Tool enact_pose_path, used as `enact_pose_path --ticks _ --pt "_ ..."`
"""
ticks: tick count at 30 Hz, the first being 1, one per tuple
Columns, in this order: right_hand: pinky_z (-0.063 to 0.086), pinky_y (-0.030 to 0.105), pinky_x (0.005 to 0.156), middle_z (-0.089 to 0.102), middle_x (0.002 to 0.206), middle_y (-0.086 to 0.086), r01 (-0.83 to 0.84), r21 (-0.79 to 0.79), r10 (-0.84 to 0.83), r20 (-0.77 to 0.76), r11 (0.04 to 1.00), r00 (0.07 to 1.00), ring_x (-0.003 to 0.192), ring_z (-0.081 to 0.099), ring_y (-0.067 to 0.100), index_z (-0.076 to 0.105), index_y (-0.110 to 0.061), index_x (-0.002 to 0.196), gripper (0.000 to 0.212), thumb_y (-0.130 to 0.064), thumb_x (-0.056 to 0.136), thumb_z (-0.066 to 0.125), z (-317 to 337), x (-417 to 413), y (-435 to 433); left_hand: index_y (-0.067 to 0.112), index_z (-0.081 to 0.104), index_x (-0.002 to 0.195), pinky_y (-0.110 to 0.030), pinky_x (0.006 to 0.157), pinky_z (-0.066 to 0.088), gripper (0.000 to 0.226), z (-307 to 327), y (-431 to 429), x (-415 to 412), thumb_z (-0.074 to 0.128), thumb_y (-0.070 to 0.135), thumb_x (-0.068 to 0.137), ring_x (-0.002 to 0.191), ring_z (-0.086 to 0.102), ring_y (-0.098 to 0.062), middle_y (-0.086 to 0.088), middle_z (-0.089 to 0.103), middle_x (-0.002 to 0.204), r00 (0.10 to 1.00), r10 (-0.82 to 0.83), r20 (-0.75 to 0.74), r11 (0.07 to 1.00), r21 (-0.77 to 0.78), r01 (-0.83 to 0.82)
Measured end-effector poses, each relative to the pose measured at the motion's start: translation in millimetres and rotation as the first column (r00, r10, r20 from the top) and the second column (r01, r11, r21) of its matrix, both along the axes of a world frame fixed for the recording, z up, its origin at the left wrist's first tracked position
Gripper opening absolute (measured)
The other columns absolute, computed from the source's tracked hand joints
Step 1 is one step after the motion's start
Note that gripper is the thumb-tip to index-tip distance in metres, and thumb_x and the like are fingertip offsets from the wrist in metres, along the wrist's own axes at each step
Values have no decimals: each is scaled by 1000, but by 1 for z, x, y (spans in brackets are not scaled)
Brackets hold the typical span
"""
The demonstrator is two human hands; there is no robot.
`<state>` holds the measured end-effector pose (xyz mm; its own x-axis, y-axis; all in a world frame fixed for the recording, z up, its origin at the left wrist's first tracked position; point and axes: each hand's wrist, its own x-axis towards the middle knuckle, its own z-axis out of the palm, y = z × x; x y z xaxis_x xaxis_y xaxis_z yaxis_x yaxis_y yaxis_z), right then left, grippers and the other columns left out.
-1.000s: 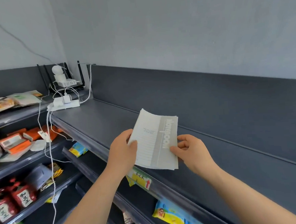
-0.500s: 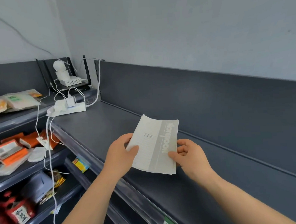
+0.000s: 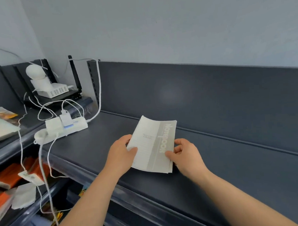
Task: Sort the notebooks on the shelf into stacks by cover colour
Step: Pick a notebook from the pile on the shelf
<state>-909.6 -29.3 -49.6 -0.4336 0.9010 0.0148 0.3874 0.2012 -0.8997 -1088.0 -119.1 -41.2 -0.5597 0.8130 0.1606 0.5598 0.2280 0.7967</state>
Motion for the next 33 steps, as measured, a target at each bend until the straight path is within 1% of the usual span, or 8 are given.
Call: enact_pose_path --ticks 7,13,17,19,23,28,31,33 --pt "53 32 66 62 79 -8 87 87 -101 169 992 980 73 62 10 50 -25 115 32 -28 85 60 -9 -61 -11 20 63 101 -25 69 47 22 -11 10 -66 53 8 86 86 60 -15 6 65 94 997 -63 -44 996 -69 60" --pt "52 36 76 63 92 -6 50 225 -142 416 973 898 85 61 16 50 -19 116 32 -37 89 51 -10 -85 -14 17 59 92 -25 59 40 14 -22 16 -89 50 8 86 81 57 -21 2 61 88 996 -58 -67 991 -124 50" --pt "51 34 71 61 93 -2 29 306 -182 485 952 855 81 60 20 52 -17 109 30 -39 90 48 -15 -90 -16 18 55 101 -35 80 44 14 -27 17 -89 49 11 90 101 50 -26 -2 57 106 986 -68 -151 986 -158 44" --pt "48 31 66 56 94 0 6 340 -198 533 940 823 77 58 21 54 -16 103 29 -41 91 46 -16 -91 -18 17 52 119 -37 92 41 26 -27 15 -87 48 13 94 114 43 -27 -5 52 122 972 -86 -218 979 -202 41" --pt "45 30 62 52 91 0 -12 351 -195 548 936 813 70 52 19 50 -15 86 28 -42 91 46 -14 -90 -20 14 45 133 -34 91 38 36 -24 13 -86 44 19 97 116 43 -26 -4 50 131 914 -111 -391 967 -254 9" --pt "48 29 79 54 109 -1 28 339 -188 449 940 874 92 57 18 56 -17 116 31 -37 93 49 -1 -61 -26 11 56 123 -35 91 38 31 -13 10 -73 45 21 96 113 50 -26 -2 52 133 816 -103 -569 989 -147 22" --pt "42 27 96 48 135 -6 65 473 -303 449 879 841 121 48 15 47 -19 134 42 -36 96 46 6 -29 -32 6 67 103 -39 81 45 25 -4 9 -49 49 19 92 93 60 -30 -7 67 106 797 -143 -586 986 -17 165" --pt "37 24 98 46 140 -7 81 525 -360 456 847 814 126 45 13 45 -19 136 43 -36 96 44 12 -9 -37 6 68 95 -38 75 48 29 2 9 -31 46 23 87 84 62 -30 -6 70 93 784 -178 -595 972 17 234"
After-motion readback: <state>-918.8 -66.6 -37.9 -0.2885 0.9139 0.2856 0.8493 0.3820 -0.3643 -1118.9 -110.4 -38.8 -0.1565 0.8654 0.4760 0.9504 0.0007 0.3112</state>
